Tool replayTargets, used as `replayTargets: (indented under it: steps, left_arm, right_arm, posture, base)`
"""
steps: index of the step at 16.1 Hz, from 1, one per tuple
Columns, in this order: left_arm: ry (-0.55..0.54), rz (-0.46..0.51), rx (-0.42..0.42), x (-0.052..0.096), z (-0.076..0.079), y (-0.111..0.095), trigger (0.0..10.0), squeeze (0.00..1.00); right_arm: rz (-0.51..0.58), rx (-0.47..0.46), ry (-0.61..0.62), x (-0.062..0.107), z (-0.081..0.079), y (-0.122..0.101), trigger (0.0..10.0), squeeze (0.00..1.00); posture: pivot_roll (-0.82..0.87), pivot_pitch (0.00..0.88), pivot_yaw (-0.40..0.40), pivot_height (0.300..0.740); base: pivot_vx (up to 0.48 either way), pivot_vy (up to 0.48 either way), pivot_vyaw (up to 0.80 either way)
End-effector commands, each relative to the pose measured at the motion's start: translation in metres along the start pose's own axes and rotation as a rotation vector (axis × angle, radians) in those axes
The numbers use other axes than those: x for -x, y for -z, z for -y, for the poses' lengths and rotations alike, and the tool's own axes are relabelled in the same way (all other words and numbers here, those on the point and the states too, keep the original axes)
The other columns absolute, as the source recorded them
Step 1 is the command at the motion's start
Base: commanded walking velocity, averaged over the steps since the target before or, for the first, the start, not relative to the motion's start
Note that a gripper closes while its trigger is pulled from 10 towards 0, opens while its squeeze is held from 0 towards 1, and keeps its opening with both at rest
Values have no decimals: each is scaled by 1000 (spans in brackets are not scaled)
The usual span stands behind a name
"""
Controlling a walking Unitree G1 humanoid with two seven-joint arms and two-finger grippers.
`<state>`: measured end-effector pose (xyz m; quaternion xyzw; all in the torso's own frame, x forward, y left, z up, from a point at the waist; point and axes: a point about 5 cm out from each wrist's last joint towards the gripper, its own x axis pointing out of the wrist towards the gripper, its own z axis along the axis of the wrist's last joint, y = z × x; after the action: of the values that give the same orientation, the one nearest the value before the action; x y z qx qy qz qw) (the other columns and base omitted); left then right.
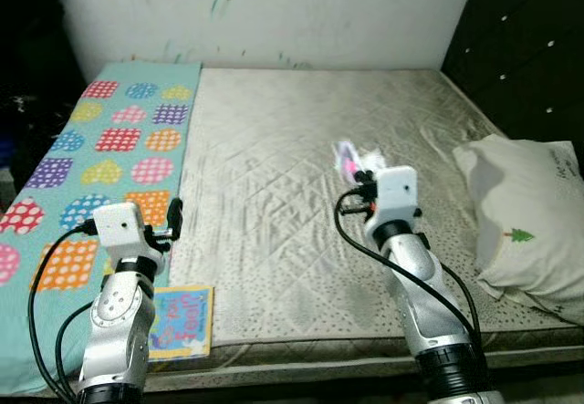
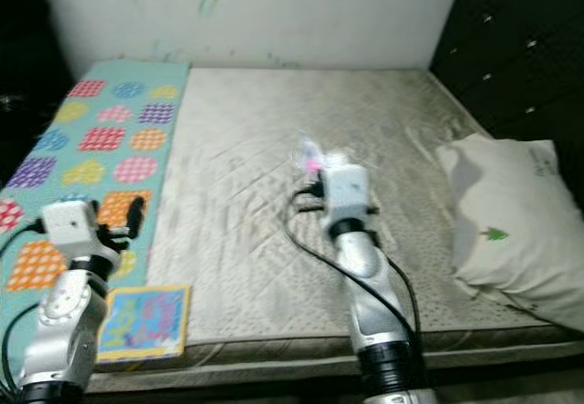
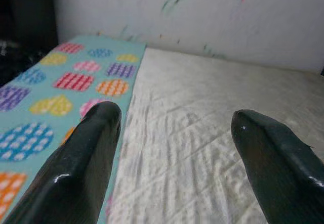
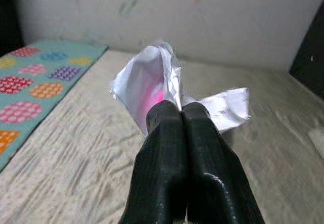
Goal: Clean up the room
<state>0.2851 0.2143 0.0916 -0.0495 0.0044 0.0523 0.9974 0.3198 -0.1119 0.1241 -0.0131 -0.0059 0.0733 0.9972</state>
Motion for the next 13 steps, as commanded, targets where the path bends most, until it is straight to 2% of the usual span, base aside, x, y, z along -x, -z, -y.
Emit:
replayTargets:
  steps: [1,6,13]
  left_arm:
    - [-4,11,-16,-3,-3,-3,10000,0]
    - [3,6,-15,-4,-2,0,10000,0]
    - [2,3,-13,-4,-1,2,10000,0]
  right_arm:
    - [18,-20,-20,-2,-6,-3,10000,0]
    - [27,-45,-28,-2,-5,-2,10000,0]
    - [22,-13,-62,-1,-7,0,10000,0]
  posture:
    - [-72,0,-26,740]
    - [-72,0,-25,740]
    - [-77,0,-31,740]
  base:
    - [0,334,0]
    - [0,340,0]
    - [0,344,0]
